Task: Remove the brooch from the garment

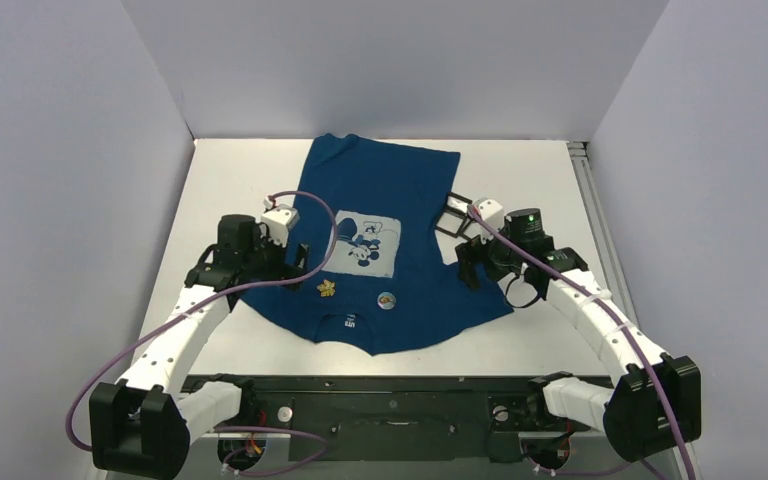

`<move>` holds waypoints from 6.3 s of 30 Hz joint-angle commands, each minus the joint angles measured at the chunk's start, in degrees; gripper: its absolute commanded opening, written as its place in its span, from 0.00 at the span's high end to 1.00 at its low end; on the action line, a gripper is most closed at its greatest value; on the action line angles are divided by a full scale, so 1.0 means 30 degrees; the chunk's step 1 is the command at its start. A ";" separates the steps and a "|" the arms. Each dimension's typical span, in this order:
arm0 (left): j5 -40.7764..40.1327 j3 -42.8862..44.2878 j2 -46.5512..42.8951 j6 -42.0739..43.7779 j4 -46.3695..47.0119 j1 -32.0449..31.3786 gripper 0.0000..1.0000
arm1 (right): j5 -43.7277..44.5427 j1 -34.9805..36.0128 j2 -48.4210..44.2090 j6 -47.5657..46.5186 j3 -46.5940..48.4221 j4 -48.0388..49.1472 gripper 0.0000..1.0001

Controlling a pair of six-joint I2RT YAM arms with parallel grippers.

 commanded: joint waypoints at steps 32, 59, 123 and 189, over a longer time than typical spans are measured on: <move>1.1680 0.0298 1.2391 -1.4153 1.3157 -0.5104 0.59 | -0.0391 0.3893 0.1700 0.1524 -0.1841 0.7442 0.18; 1.1989 0.0184 1.3613 -1.6233 1.5949 -0.5927 0.78 | 0.0078 0.5399 0.1574 0.0900 -0.2324 0.7960 0.26; 1.3921 -0.0915 1.6966 -2.3247 2.2388 -0.5174 0.62 | 0.6702 1.1250 0.7221 0.4007 -0.1448 1.1044 0.82; 1.3194 -0.2230 2.0119 -2.5540 3.5112 -0.3888 0.37 | -0.0575 0.7547 0.8461 0.6999 -0.4665 2.0426 1.00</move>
